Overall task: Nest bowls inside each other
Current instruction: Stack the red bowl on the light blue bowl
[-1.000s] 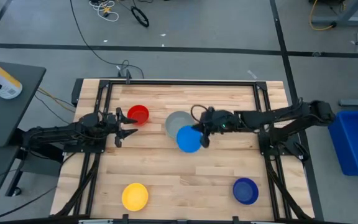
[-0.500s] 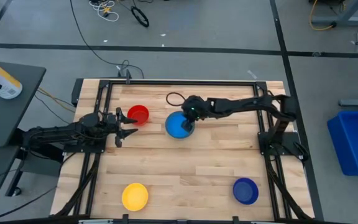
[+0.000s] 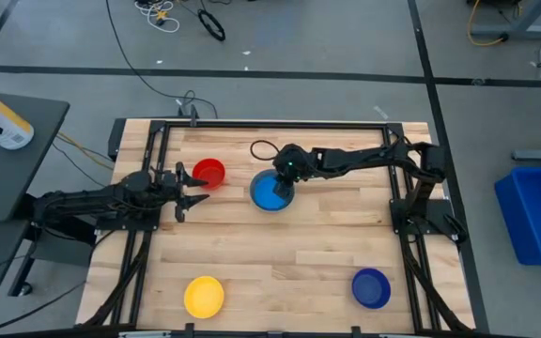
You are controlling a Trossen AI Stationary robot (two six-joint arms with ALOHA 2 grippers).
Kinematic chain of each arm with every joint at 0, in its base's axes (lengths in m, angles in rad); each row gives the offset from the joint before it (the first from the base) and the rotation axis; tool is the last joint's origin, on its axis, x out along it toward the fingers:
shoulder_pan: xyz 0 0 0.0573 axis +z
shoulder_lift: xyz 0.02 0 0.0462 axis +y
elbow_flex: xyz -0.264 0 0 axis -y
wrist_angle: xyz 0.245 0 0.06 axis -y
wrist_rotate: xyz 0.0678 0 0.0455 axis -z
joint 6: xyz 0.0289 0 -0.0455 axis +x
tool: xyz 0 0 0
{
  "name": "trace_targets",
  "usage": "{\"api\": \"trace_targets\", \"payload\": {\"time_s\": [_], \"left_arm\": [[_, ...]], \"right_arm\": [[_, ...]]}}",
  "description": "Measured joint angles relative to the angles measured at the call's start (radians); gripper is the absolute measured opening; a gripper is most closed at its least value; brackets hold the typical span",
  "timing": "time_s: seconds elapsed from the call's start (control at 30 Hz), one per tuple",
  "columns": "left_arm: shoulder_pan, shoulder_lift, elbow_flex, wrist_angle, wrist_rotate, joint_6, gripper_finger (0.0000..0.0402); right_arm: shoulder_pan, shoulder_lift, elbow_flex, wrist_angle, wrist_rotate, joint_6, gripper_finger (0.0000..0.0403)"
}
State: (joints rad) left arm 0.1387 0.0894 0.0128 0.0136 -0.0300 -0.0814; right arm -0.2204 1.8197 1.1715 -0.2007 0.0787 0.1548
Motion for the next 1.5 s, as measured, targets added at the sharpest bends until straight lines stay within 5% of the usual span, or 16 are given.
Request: {"api": "trace_targets", "payload": {"time_s": [0.17,0.4,1.2,1.33,1.5], "left_arm": [[0.0,0.049,0.0,0.01,-0.069,0.011,0.0206],[0.0,0.197,0.0,0.027,-0.186,-0.057,0.0203],[0.0,1.087,0.263,0.022,-0.298,-0.262,0.0181],[0.0,1.189,0.303,0.02,-0.325,-0.254,0.014],[-0.005,1.24,0.335,0.045,-0.332,-0.2,0.002]], "right_arm": [[-0.001,-0.002,0.075,0.004,-0.003,-0.029,0.0203],[0.001,-0.003,0.178,-0.008,-0.058,-0.058,0.0192],[0.122,-0.004,0.226,-0.226,-0.023,-0.078,0.0198],[0.145,-0.004,0.226,-0.229,0.001,-0.081,0.0197],[0.172,-0.006,0.226,-0.229,-0.001,-0.085,0.0185]]}}
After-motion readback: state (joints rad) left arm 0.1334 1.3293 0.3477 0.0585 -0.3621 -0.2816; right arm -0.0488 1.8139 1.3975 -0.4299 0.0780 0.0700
